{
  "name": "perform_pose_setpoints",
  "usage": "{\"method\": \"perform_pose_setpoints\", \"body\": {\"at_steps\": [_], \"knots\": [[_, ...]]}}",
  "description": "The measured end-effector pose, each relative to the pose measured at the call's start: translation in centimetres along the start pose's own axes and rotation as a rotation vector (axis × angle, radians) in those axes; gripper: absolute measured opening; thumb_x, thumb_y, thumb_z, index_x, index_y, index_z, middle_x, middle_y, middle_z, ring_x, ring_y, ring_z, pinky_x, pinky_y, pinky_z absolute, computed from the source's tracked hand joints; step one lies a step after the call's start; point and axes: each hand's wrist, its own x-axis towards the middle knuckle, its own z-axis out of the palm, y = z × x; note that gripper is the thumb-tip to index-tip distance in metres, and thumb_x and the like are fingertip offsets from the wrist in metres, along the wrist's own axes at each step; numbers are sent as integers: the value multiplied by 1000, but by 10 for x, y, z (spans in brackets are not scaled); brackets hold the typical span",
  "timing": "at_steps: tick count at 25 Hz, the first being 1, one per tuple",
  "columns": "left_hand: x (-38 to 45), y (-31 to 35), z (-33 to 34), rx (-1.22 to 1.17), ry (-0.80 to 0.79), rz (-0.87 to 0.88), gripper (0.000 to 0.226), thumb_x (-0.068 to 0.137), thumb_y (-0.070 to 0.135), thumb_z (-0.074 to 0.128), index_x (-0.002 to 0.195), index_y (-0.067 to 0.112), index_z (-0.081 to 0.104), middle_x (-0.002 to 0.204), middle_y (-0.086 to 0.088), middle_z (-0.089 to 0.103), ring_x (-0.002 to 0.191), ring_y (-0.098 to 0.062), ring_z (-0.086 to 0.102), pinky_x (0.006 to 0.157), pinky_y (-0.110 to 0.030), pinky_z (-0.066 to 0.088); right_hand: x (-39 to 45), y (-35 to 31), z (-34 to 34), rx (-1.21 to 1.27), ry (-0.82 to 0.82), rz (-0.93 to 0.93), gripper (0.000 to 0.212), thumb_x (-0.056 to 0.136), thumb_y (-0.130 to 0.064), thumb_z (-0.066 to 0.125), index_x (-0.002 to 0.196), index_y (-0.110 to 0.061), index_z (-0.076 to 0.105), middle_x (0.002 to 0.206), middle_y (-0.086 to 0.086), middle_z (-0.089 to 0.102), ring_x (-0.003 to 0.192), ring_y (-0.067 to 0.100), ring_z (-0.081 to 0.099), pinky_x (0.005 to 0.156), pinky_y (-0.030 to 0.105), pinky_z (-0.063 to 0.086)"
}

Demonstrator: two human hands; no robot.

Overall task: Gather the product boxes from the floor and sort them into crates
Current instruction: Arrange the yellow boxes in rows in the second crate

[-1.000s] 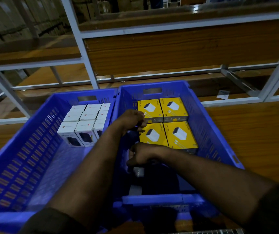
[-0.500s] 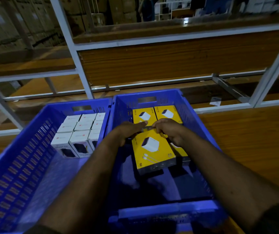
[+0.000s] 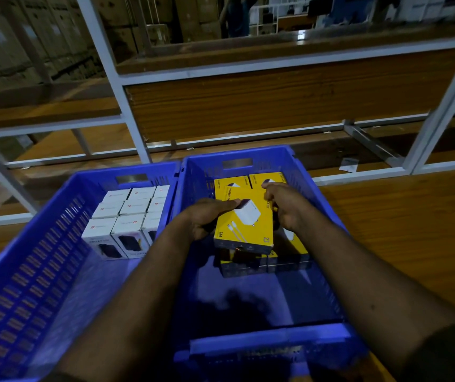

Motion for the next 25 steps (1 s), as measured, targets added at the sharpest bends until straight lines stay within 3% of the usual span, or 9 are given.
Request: {"method": "perform_pose_setpoints", "body": {"at_steps": [4, 8, 12, 15, 17, 18, 20, 23, 25], "knots": [[1, -1, -1, 10, -2, 20, 37, 86, 31, 72, 115, 8, 70, 130, -18, 64, 118, -36, 60, 104, -57, 45, -4, -2, 0, 30, -21, -8, 29, 87, -1, 44, 106, -17, 60, 88, 9, 56, 76, 23, 52, 66, 32, 44], [1, 0, -1, -89, 30, -8, 37, 100, 35, 55, 123, 8, 62, 117, -25, 67, 103, -43, 64, 89, -52, 52, -3, -1, 1, 127, -58, 0, 8, 91, -16, 51, 85, -18, 55, 71, 5, 57, 70, 23, 56, 64, 31, 46], [2, 3, 1, -276, -68, -35, 36, 103, 39, 41, 102, 10, 62, 76, -10, 71, 66, -23, 66, 69, -36, 52, 0, -1, 6, 284, -194, 2, 28, 99, -31, 51, 114, -9, 61, 91, 6, 70, 81, 18, 67, 70, 35, 59], [-3, 5, 11, -394, -258, -83, 29, 84, 35, 54, 84, 7, 61, 66, -8, 63, 48, -16, 61, 46, -22, 53, -8, 1, 8, 160, -356, 2, 25, 98, -32, 54, 106, -11, 65, 90, 6, 67, 74, 18, 62, 78, 37, 58], [-3, 9, 12, -392, -399, 19, 40, 88, 37, 50, 101, 4, 68, 89, -17, 70, 68, -26, 71, 59, -29, 60, -11, 1, 7, 129, -439, 4, 27, 97, -39, 53, 100, -16, 66, 83, 1, 66, 66, 15, 60, 66, 31, 55], [-1, 11, 9, -348, -505, 239, 49, 98, 37, 40, 122, 2, 64, 120, -20, 66, 100, -30, 70, 85, -34, 58, -12, 1, 7, 125, -452, -11, 26, 97, -40, 53, 101, -17, 66, 86, -1, 68, 70, 15, 62, 65, 30, 55], [1, -12, 2, -582, -762, 163, 58, 108, 26, 9, 144, -8, 40, 153, -20, 39, 142, -24, 40, 119, -32, 24, -8, 2, 6, 145, -418, -43, 28, 95, -37, 57, 112, -16, 66, 104, 2, 72, 91, 22, 68, 79, 35, 58], [-2, -5, 4, -271, -205, 31, 69, 108, 22, 25, 68, 5, 78, 78, -14, 76, 72, -19, 73, 69, -28, 58, 3, 2, 6, 197, -306, -26, 55, 84, -37, 73, 130, -11, 59, 120, 16, 68, 109, 35, 66, 91, 52, 54], [2, -2, 3, -219, -126, 3, 53, 104, 41, 37, 79, 14, 75, 81, -11, 74, 74, -24, 68, 72, -34, 53, 7, 2, 1, 243, -212, 14, 79, 70, -38, 84, 138, -16, 51, 121, 16, 67, 102, 37, 69, 79, 57, 57]]}}
